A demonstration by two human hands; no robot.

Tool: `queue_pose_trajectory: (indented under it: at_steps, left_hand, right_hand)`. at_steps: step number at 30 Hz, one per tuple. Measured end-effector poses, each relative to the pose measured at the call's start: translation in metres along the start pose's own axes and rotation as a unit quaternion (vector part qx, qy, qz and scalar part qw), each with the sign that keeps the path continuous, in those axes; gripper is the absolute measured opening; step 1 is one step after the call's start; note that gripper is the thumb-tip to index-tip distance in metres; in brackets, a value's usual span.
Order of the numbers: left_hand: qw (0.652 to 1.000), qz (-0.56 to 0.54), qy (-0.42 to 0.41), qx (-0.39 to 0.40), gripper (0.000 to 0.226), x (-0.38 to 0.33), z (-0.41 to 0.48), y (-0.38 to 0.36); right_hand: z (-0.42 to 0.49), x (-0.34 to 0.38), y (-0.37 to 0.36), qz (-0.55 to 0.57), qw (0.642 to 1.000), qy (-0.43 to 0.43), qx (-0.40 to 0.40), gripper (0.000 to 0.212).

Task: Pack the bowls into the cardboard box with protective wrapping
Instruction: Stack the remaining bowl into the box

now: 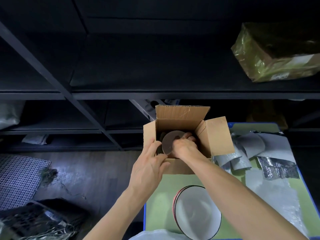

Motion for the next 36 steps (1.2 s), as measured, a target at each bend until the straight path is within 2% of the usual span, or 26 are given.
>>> queue_pose_trajectory:
  at_steps: [9,14,19,24,36]
  left_hand:
    - [1.000,0.020,-0.009,-0.015,0.024,0.000,0.000,-0.003]
    - [0.998,0.046,-0.042,-0.027,0.027,-0.001,0.002,0.001]
    - [0.995,0.078,-0.056,-0.024,0.035,-0.005,0.006,0.002]
    - [0.994,0.061,-0.080,-0.036,0.033,-0.019,0.008,0.003]
    - [0.991,-0.002,-0.107,-0.081,0.021,-0.063,-0.029,-0.006]
  right_hand:
    - [-0.007,-0.005,0.007,0.005,0.999,0.031,-0.013,0.070]
    - [-0.024,-0.024,0.016,0.050,0.993,0.076,-0.076,0.074]
    - [-0.054,-0.047,0.011,0.135,0.968,0.133,-0.162,0.053]
    - [-0.089,-0.070,0.000,0.166,0.936,0.204,-0.233,0.041]
    - [-0.145,-0.132,-0.042,0.202,0.887,0.291,-0.297,0.038]
Point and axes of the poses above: each hand's wrist, its own z-axis towards the middle knuckle, its own y-axis out of the back of the hand, x = y × z, the point moved 2 cm from there along z, towards the middle knuckle, and after that the axes turned 1 degree about -x, right-handed, at the moved point
